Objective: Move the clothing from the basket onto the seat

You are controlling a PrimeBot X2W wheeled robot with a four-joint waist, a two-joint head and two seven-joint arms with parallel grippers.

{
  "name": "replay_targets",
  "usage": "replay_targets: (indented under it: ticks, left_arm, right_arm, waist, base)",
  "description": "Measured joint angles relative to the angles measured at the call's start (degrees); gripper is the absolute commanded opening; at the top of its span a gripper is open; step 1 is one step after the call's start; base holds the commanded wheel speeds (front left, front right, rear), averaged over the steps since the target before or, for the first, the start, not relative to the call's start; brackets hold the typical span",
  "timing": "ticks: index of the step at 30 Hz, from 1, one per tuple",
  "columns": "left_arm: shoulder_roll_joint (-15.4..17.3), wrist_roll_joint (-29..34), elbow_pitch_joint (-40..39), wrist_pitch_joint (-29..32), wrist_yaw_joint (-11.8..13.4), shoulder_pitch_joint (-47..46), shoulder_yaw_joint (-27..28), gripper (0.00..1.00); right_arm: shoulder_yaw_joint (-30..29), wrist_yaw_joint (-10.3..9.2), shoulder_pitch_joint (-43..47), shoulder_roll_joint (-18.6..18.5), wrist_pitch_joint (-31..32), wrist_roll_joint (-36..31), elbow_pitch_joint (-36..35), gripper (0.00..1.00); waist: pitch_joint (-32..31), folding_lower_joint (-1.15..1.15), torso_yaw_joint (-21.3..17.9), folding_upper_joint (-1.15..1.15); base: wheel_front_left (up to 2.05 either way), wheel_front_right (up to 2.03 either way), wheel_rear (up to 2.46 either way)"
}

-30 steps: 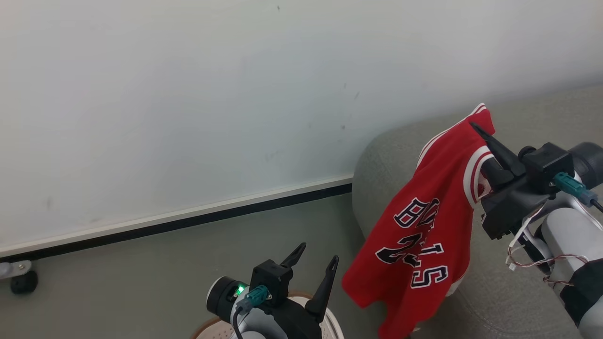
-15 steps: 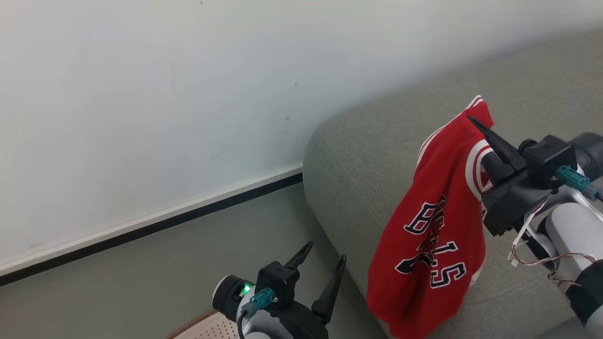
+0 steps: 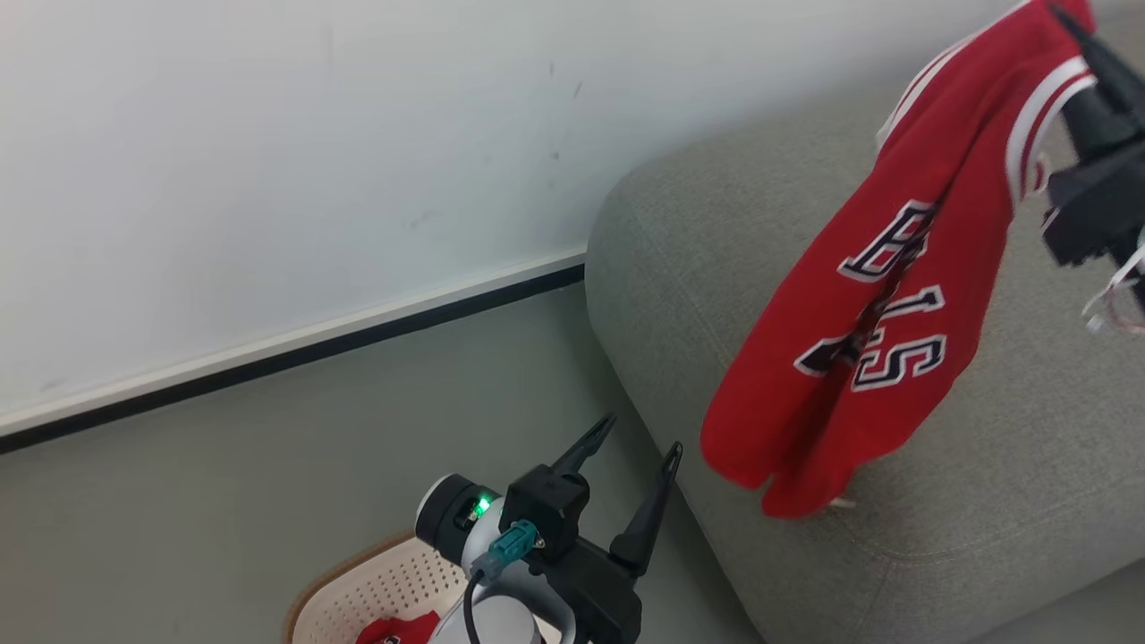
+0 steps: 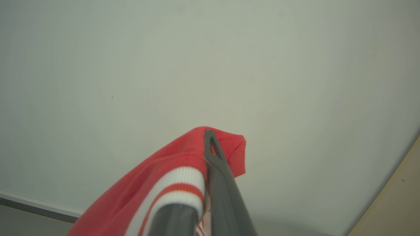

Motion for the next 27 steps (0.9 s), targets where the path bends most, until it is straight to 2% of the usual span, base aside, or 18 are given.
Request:
replay_targets:
  ticks: [12,17,21,27]
  left_arm:
    - [2.9,3.5,-5.7,-0.2,0.1,-3.0,1.4,1.0]
    - [4.4,5.0,-8.4,-0.3,0.1,-4.2,1.2,1.0]
    - [5.5,6.4,-10.2,-0.3,0.5,-5.4,1.6,1.0]
    - [7.8,7.6,-12.6,-0.1,0.5,-6.7,2.9,1.0]
  right_arm:
    - [-6.4,-0.02,-19.7,-4.5,4.5,-0.1,6.9,0.0]
    - [-8.5,-0.73,-27.8,-6.9,6.5,-1.0,8.7,0.0]
    - [-9.7,-1.66,-32.0,-8.4,7.0,-1.1,9.0,0.0]
    - [-11.2,-2.09,-34.7,-8.7,6.9,-0.8,11.5,0.0]
  waist:
    - [7.4,0.01,5.8,0.0]
    - [12.0,0.01,8.2,0.0]
    - [15.2,0.0,9.3,0.0]
    - [20.1,0.0,9.8,0.01]
  base:
    - [0.0,0.0,0.0]
    - [0.0,0.0,0.0]
    - [0.0,0.0,0.0]
    - [0.0,0.0,0.0]
